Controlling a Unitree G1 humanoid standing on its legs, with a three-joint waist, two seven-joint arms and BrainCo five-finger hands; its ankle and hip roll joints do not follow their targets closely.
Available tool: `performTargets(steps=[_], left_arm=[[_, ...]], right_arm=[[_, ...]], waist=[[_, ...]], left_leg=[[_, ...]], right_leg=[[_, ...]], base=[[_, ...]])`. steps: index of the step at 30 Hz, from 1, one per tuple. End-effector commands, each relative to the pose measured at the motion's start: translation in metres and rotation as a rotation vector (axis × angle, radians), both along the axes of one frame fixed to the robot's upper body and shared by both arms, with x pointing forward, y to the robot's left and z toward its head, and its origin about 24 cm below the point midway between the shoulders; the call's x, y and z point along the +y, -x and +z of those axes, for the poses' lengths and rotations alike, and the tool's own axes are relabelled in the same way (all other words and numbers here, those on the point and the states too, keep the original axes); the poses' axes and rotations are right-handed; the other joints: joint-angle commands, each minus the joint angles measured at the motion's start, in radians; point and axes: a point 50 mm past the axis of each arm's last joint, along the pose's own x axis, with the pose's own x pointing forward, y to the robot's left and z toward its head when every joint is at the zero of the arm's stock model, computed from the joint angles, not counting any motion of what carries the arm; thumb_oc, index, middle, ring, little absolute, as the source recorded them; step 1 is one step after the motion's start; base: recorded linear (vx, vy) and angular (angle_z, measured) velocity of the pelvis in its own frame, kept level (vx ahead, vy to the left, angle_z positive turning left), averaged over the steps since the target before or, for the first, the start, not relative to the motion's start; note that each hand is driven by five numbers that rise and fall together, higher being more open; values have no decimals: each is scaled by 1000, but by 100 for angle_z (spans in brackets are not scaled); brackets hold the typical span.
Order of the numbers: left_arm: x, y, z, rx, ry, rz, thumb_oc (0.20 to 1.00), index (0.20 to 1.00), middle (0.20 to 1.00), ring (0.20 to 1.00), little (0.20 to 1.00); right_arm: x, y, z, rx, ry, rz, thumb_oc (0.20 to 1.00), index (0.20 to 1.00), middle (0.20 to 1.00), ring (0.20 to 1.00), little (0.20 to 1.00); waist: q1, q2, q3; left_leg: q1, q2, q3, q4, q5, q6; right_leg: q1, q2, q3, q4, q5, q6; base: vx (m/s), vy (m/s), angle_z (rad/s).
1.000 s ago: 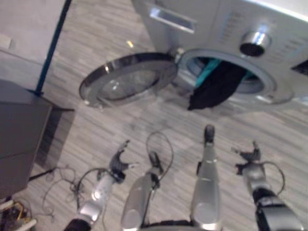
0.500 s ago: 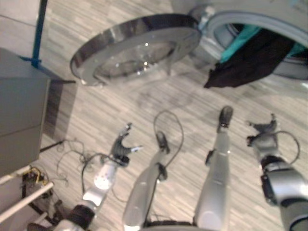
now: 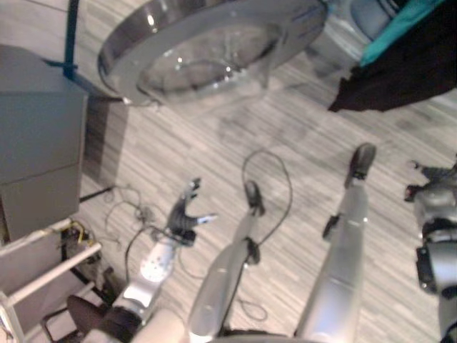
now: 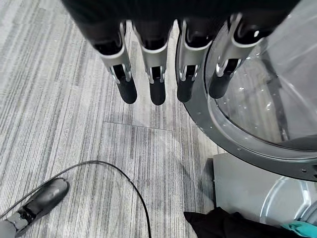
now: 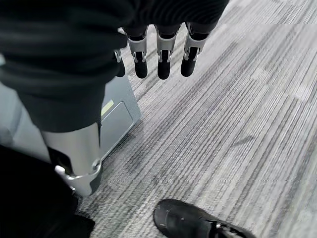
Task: Grab the laundry basket,head to the washer,open it,put in the laundry and shut it.
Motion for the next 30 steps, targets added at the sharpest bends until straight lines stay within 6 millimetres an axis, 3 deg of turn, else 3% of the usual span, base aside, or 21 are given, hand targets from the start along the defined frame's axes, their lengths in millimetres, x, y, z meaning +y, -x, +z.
performTargets(steps=[1, 6, 12, 14, 15, 20, 22, 23, 24, 25, 27, 30], left_arm=[[-19, 13, 4, -18, 109, -61, 1000, 1000, 1000, 1000, 1000], [-22, 13, 7, -24, 132, -85, 1000, 1000, 1000, 1000, 1000], [-24, 11, 11, -40, 127, -105, 1000, 1000, 1000, 1000, 1000], [-25, 10, 13, -46, 128, -113, 1000, 1000, 1000, 1000, 1000], [-24, 9, 14, -53, 128, -113, 1000, 1000, 1000, 1000, 1000], [-22, 8, 18, -64, 132, -113, 1000, 1000, 1000, 1000, 1000], [-19, 7, 18, -59, 144, -105, 1000, 1000, 1000, 1000, 1000], [-19, 6, 18, -61, 147, -105, 1000, 1000, 1000, 1000, 1000], [-19, 6, 18, -60, 151, -103, 1000, 1000, 1000, 1000, 1000], [-18, 6, 19, -65, 156, -99, 1000, 1000, 1000, 1000, 1000], [-20, 5, 22, -74, 165, -108, 1000, 1000, 1000, 1000, 1000], [-21, 3, 27, -91, 175, -126, 1000, 1000, 1000, 1000, 1000]], right_arm=[[-33, 22, 28, -18, 51, -105, 1000, 1000, 1000, 1000, 1000], [-30, 15, 39, -32, 75, -81, 1000, 1000, 1000, 1000, 1000], [-26, 4, 80, -145, 130, -56, 1000, 1000, 1000, 1000, 1000], [-26, 3, 87, -163, 135, -59, 1000, 1000, 1000, 1000, 1000], [-26, 2, 92, -177, 141, -53, 1000, 1000, 1000, 1000, 1000], [-23, -2, 114, -218, 182, -27, 1000, 1000, 1000, 1000, 1000], [-26, 2, 144, -288, 219, -43, 1000, 1000, 1000, 1000, 1000], [-26, 2, 145, -290, 220, -43, 1000, 1000, 1000, 1000, 1000], [-26, 3, 151, -309, 221, -46, 1000, 1000, 1000, 1000, 1000], [-26, 4, 154, -326, 219, -47, 1000, 1000, 1000, 1000, 1000], [-24, 2, 163, -359, 214, -36, 1000, 1000, 1000, 1000, 1000], [-14, -5, 172, -398, 209, 18, 1000, 1000, 1000, 1000, 1000]], waist=[[-5, 191, 37], [6, 198, 34], [23, 203, 28], [30, 205, 20], [27, 204, 25], [36, 205, 16], [51, 208, 6], [47, 208, 11], [55, 209, 3], [55, 207, 8], [67, 204, -4], [74, 199, -4]], left_leg=[[76, 154, -85, 11, -81, -95], [65, 163, -102, 11, -82, -102], [39, 176, -127, 11, -72, -119], [41, 175, -136, 11, -87, -124], [25, 176, -139, 11, -65, -127], [10, 174, -153, 11, -78, -140], [-14, 173, -161, 11, -74, -156], [-28, 174, -159, 11, -52, -157], [-20, 172, -161, 11, -74, -158], [-33, 172, -164, 11, -53, -160], [-31, 172, -170, 11, -74, -162], [-39, 175, -169, 11, -69, -165]], right_leg=[[-160, 19, 39, 240, -145, 106], [-196, 23, 26, 283, -159, 106], [-244, 30, 15, 337, -189, 106], [-245, 26, 13, 359, -230, 106], [-259, 27, 9, 360, -203, 104], [-281, 24, 9, 403, -255, 106], [-321, 25, 10, 447, -280, 104], [-332, 28, 7, 436, -245, 96], [-333, 28, 12, 454, -282, 103], [-349, 33, 8, 452, -250, 93], [-368, 33, 14, 496, -299, 99], [-384, 38, 20, 515, -306, 97]], base=[[7, -50, 3], [3, -63, 4], [12, -47, 4], [48, -49, 7], [16, -51, 16], [50, -40, 15], [38, -88, 10], [35, -44, 5], [-58, -66, 0], [84, -25, -3], [63, -82, -3], [32, -56, 4]])
